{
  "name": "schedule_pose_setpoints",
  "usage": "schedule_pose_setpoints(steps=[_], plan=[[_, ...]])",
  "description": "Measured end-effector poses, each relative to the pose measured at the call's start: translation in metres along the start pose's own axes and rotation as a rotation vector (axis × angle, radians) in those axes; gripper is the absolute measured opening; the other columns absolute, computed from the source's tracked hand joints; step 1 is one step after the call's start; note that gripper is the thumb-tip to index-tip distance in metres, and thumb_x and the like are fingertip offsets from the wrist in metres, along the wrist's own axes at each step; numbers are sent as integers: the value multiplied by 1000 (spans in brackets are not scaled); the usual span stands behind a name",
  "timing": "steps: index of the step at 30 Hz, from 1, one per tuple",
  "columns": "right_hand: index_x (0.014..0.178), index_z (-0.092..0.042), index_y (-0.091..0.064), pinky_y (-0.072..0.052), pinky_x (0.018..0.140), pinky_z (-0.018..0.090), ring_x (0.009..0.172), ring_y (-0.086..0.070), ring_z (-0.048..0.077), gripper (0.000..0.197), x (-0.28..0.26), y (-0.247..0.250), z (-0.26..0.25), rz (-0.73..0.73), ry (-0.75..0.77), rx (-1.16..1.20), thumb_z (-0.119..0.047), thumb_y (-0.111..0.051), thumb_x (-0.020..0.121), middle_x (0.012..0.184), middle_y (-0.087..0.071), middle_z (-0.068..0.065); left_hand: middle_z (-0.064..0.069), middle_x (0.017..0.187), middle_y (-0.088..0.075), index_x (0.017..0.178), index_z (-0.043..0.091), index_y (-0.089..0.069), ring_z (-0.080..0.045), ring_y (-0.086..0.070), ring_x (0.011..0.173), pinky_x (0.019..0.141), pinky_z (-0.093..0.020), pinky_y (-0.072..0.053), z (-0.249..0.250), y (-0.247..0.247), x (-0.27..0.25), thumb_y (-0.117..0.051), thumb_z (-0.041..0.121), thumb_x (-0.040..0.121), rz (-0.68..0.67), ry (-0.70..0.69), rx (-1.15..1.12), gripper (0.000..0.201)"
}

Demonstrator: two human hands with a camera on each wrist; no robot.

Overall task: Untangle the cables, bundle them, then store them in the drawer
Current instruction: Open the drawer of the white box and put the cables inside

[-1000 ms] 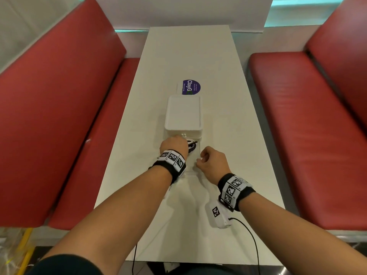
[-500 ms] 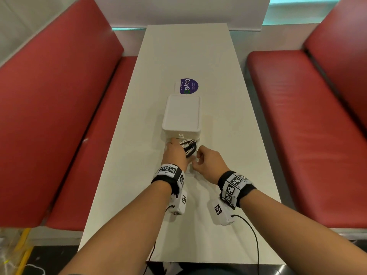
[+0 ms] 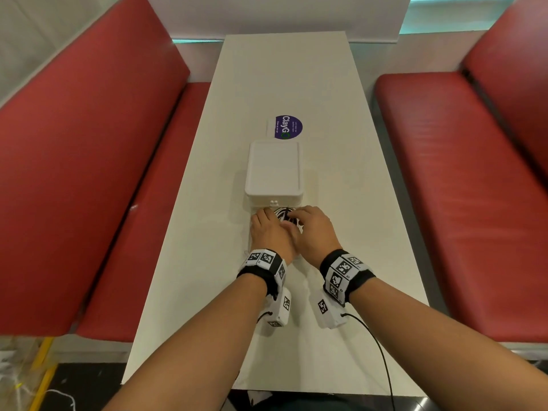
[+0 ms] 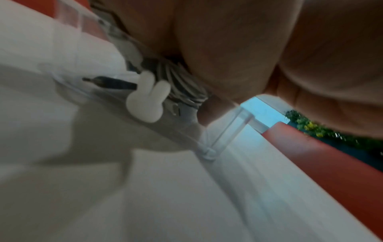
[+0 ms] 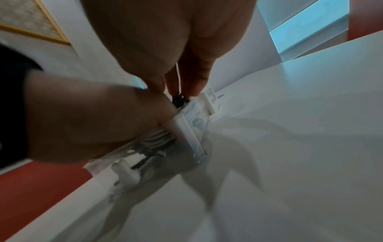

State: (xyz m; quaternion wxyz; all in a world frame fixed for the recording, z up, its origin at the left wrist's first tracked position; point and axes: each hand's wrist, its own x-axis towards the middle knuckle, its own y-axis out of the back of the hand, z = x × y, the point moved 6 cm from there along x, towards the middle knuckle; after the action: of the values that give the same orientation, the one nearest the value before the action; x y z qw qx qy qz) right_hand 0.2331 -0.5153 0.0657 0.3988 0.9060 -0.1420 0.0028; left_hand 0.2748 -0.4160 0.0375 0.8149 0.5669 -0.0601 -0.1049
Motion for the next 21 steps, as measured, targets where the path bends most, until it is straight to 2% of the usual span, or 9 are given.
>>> schedule_pose_setpoints(steps=[2,6,8,10,13,15,17,19,21], plan=[[116,-8,-74,-46,95,36,110,-56,27,23,3,-4,2,-14,-2,-48,-16,-62,97,114,-71,9,-16,138,-42,138,0,-35,-32,-40,127,110,-38,-34,-6,-3,5,-63,33,75,-95,15,-22,76],[107,-9,-76,-49,81,42,96,-57,31,18,1,-5,-1,-6,128,-257,-14,-63,95,107,-72,8,-10,152,-26,154,9,-16,-30,-24,143,120,-38,-24,-19,-1,16,-70,49,67,-448,-75,-54,110],[112,-15,-73,-48,81,41,98,-55,28,21,-1,-7,-1,-3,141,-382,-21,-62,95,112,-69,2,-1,144,-41,148,20,-35,-23,-36,138,116,-35,-32,-21,18,16,-69,48,70,-426,-217,-106,89],[122,-17,-67,-47,84,40,105,-51,27,29,-5,-9,0,-15,130,-409,-24,-59,96,122,-63,1,5,135,-47,141,24,-50,-13,-40,129,113,-29,-34,-27,42,8,-76,29,74,-322,-299,-220,72],[129,-14,-62,-48,89,41,110,-47,29,38,-8,-10,0,-43,140,-390,-19,-62,91,131,-55,6,5,129,-47,135,29,-56,-11,-45,117,108,-26,-37,-56,62,-2,-83,20,75,-268,-261,-263,67],[125,-11,-64,-49,91,41,109,-48,31,39,-6,-8,-1,-49,153,-353,-10,-67,86,128,-54,10,8,114,-55,120,29,-63,-8,-56,91,94,-25,-48,-72,60,-6,-86,19,75,-283,-250,-302,52],[122,-4,-66,-51,95,42,110,-52,33,39,-4,-9,-3,-84,157,-268,1,-66,84,124,-57,13,9,96,-61,102,29,-69,-4,-55,78,82,-27,-49,-77,57,-9,-84,19,78,-286,-271,-312,30],[125,1,-64,-51,96,42,112,-55,35,42,-3,-12,-8,-130,163,-196,8,-63,83,124,-59,17,11,87,-62,95,27,-75,-6,-53,81,83,-27,-46,-75,56,-14,-77,23,85,-281,-324,-251,11],[129,1,-60,-49,97,41,113,-57,36,46,-5,-14,-14,-163,163,-173,7,-60,83,126,-58,18,9,93,-70,98,24,-78,-14,-53,91,87,-32,-46,-67,52,-20,-69,24,92,-266,-444,-191,10]])
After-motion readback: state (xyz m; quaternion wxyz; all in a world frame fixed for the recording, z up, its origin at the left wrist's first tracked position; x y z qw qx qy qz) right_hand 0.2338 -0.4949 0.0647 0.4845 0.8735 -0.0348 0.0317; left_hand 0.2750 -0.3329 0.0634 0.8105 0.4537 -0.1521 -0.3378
